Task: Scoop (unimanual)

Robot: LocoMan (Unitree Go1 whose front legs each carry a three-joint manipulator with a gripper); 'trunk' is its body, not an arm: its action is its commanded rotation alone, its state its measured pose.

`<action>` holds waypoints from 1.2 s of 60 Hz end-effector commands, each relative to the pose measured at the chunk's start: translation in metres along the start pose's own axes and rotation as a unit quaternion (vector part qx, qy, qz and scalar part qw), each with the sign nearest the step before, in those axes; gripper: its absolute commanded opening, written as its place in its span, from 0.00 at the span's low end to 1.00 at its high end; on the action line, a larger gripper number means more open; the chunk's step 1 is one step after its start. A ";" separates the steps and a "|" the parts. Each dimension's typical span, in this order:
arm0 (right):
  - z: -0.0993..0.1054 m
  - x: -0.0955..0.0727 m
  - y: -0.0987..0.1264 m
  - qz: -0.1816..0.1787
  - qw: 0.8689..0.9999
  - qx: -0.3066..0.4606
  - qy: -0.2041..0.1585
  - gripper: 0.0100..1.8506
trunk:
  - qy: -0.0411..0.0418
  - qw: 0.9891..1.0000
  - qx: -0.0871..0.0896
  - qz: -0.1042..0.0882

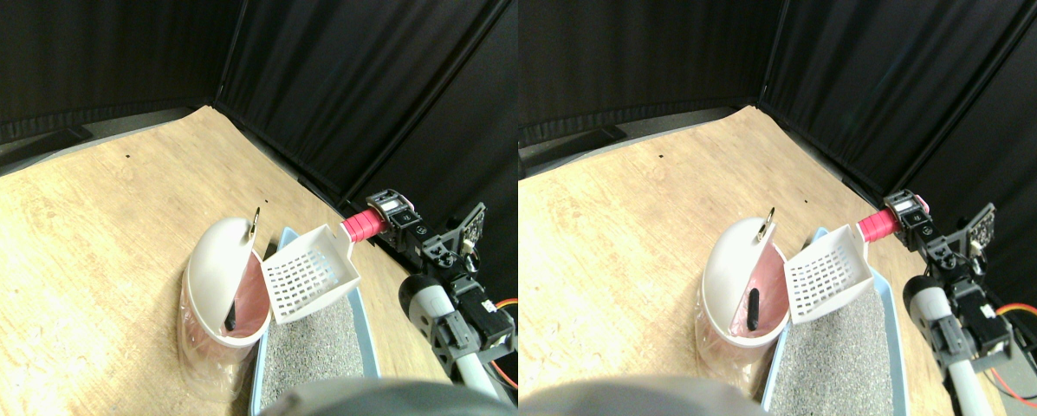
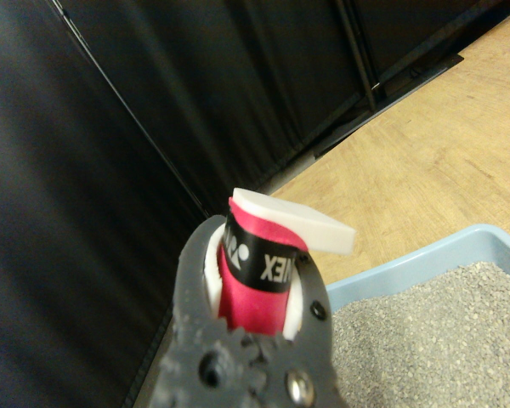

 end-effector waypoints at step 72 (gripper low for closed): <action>-0.172 -0.065 -0.086 -0.219 0.919 0.324 -0.044 0.03 | 0.028 0.984 0.115 -0.136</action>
